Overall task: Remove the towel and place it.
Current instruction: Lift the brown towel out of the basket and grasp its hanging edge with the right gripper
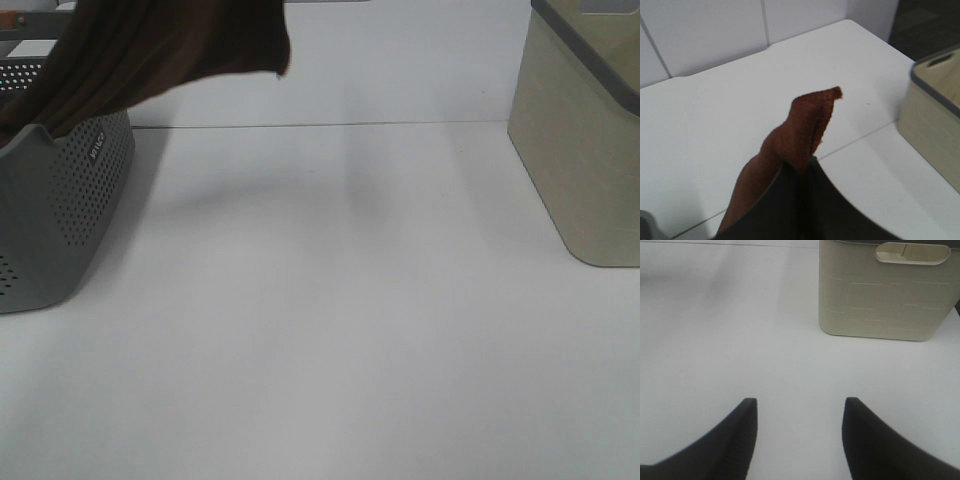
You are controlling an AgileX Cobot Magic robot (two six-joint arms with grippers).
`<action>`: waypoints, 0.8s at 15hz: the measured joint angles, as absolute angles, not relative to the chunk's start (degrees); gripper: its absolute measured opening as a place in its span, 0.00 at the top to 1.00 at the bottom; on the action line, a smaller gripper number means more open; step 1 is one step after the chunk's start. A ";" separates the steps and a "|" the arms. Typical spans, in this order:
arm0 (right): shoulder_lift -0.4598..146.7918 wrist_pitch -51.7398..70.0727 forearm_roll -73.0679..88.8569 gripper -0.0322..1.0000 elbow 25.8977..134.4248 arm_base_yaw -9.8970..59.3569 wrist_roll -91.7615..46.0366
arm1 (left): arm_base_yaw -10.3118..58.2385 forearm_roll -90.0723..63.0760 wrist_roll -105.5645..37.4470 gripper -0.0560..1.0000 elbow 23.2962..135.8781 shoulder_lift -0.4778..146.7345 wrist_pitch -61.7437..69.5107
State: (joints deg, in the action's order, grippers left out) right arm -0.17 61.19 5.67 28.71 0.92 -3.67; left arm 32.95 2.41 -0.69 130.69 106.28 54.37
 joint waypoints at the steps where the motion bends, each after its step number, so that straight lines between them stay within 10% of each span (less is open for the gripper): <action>1: 0.74 61.19 6.99 0.48 28.71 0.92 -3.44 | 39.30 2.12 -1.03 0.94 130.69 106.28 55.06; 7: 19.02 53.86 24.75 0.47 29.34 0.92 -15.64 | 46.41 1.26 -2.69 0.94 130.69 106.28 55.06; 12: 44.98 42.51 60.16 0.25 29.34 0.92 -60.79 | 46.47 0.00 -2.69 0.94 130.69 106.34 54.26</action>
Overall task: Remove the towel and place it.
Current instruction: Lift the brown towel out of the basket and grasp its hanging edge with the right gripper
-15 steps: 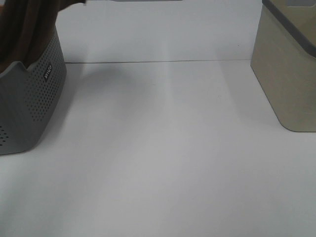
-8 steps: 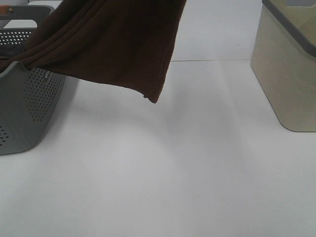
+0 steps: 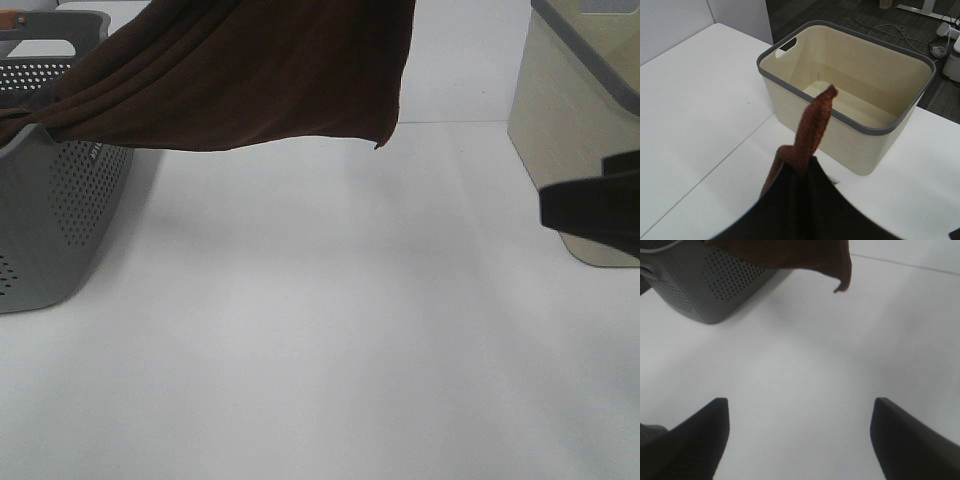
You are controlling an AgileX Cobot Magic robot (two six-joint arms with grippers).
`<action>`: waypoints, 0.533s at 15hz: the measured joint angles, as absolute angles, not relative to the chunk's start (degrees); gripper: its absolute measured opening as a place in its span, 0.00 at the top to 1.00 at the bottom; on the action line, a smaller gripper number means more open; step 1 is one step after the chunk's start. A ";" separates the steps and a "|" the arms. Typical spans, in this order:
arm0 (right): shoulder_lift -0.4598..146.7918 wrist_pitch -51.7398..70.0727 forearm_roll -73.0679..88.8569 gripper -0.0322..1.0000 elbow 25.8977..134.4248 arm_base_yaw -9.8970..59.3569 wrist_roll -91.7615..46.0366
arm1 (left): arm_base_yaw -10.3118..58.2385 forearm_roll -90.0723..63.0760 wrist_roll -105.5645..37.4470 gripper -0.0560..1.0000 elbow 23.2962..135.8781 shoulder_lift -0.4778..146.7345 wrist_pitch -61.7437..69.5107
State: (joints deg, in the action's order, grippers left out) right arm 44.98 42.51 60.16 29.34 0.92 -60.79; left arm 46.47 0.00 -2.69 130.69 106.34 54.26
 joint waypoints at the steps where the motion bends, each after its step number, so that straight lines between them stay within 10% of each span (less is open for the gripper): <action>1: 50.13 41.71 68.98 0.25 29.34 0.92 -71.56 | 46.47 0.00 -2.69 0.94 130.69 106.34 54.14; 8: 77.75 52.20 98.84 0.25 31.91 0.92 -119.75 | 46.47 0.00 -2.58 0.94 130.69 106.34 52.54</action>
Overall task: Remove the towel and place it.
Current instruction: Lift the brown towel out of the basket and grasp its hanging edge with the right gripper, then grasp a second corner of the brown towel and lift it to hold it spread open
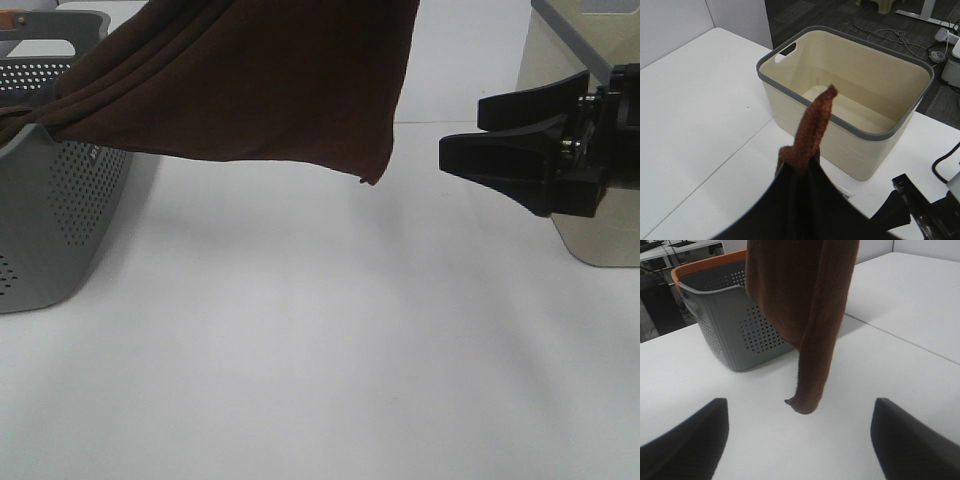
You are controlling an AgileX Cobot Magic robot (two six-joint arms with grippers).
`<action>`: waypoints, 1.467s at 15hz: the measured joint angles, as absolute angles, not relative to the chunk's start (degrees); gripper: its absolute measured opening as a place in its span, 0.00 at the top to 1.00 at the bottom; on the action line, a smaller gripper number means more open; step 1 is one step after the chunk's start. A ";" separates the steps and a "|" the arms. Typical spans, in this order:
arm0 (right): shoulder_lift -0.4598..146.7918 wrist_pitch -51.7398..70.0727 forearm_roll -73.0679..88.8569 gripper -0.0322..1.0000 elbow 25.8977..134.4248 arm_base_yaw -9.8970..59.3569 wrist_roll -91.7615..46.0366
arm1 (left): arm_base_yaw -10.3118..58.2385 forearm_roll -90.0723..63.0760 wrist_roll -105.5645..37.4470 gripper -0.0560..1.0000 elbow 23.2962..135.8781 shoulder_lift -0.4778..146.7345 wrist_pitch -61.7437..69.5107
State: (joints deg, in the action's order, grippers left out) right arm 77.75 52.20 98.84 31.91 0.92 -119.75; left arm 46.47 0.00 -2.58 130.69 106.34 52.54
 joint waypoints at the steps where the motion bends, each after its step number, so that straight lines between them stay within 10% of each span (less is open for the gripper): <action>1: 79.07 52.77 98.89 0.26 32.72 0.92 -119.98 | 46.47 0.00 -2.58 0.94 130.69 106.34 52.20; 11: 94.08 44.86 99.41 0.28 47.10 10.31 -119.58 | 46.47 0.00 -2.58 0.94 130.69 106.86 49.56; 16: 94.60 42.91 99.47 0.94 47.27 10.66 -116.94 | 46.47 0.00 -2.58 0.94 130.69 107.37 48.19; 22: 92.13 39.48 96.14 0.97 47.61 10.66 -97.12 | 46.12 7.22 1.60 0.94 130.69 107.54 48.07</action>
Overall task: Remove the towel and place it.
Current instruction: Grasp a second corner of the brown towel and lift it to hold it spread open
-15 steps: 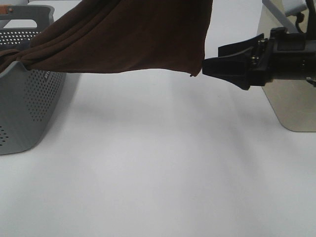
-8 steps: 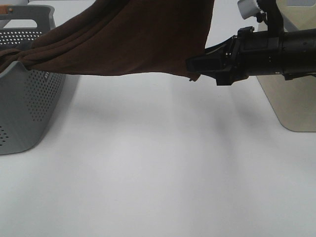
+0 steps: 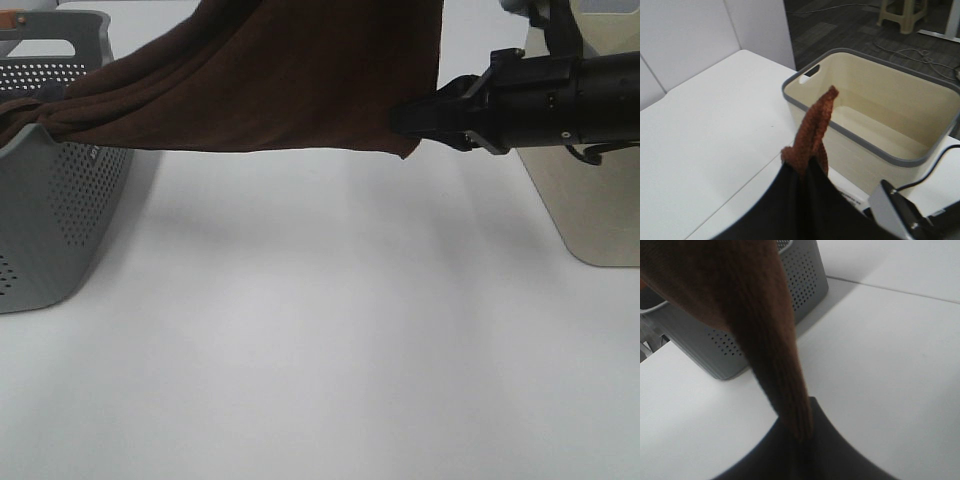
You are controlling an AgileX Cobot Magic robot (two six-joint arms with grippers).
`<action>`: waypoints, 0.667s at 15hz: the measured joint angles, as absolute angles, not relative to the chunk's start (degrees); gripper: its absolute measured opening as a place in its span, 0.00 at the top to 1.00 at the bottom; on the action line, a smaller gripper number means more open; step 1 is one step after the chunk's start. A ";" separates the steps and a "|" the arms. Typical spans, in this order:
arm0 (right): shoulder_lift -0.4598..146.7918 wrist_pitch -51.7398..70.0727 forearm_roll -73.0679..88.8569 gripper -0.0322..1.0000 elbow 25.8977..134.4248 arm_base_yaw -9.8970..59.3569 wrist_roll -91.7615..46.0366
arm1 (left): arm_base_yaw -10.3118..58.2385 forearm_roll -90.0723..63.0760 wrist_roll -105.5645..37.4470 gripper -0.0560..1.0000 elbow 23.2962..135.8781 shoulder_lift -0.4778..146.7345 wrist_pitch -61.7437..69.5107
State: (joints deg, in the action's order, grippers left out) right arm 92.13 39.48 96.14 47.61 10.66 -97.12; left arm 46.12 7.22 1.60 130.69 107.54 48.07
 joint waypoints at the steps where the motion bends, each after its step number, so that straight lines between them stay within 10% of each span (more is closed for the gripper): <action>1: 90.18 37.82 90.64 0.97 48.59 10.66 -90.36 | 45.09 10.14 5.33 0.94 130.69 108.17 48.30; 10: 84.17 45.44 19.08 0.97 78.38 10.66 -14.90 | 32.31 10.08 11.17 0.94 130.63 116.88 49.33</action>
